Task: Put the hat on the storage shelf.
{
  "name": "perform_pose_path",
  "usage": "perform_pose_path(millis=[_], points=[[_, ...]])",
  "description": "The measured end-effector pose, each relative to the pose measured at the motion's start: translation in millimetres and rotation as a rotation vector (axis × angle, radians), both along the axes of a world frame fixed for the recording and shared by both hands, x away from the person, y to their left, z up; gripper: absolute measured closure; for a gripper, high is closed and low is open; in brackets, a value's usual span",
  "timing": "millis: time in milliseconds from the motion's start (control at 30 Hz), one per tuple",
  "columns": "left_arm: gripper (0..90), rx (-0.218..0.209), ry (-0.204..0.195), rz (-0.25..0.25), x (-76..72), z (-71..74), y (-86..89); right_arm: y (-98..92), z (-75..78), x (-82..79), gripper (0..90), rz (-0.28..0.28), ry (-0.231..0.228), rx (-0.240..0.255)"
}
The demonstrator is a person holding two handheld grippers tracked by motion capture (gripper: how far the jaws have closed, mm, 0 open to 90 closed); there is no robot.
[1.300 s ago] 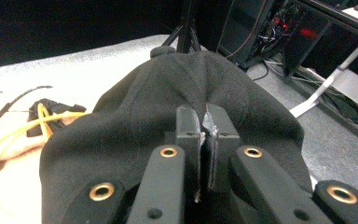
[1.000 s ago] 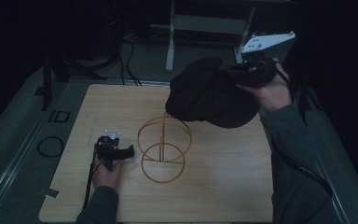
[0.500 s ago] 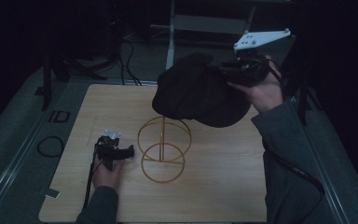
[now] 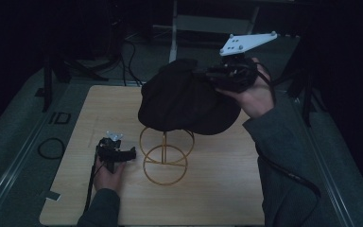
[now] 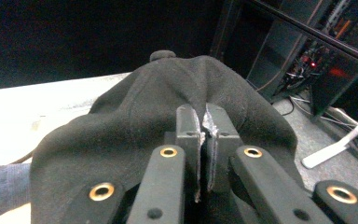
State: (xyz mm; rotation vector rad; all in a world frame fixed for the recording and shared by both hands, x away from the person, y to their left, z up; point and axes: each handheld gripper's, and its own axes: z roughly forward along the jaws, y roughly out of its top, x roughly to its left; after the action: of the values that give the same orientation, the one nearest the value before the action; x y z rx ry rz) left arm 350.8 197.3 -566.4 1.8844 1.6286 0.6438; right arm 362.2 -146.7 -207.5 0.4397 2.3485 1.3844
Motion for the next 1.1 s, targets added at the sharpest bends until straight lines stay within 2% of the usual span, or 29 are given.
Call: perform_pose_path(millis=[133, 267, 500, 767, 967, 1100], points=[[4.2, 0.0, -0.001, 0.001, 0.0, 0.0, 0.0, 5.8, -5.4, -3.3, 85.6, 0.027, 0.011, 0.007], [4.2, 0.0, 0.0, 0.0, 0.0, 0.0, 0.0, 12.8, -16.3, -7.7, 85.5, 0.047, 0.016, -0.015], [4.2, 0.0, 0.0, 0.0, 0.0, 0.0, 0.0, 14.1, -31.8, -11.8, 85.4, 0.087, 0.048, -0.016], [4.2, 0.001, 0.003, -0.003, 0.0, 0.3, 0.3, 12.0, -52.4, -14.3, 85.3, 0.099, 0.078, -0.026], [4.2, -0.003, 0.001, 0.0, 0.0, 0.1, -0.1, 18.1, -71.6, -11.4, 85.1, 0.116, 0.116, -0.038], [4.2, -0.003, 0.001, 0.0, 0.0, 0.1, -0.1, 22.7, -81.2, -13.9, 84.7, 0.132, 0.122, -0.06]])
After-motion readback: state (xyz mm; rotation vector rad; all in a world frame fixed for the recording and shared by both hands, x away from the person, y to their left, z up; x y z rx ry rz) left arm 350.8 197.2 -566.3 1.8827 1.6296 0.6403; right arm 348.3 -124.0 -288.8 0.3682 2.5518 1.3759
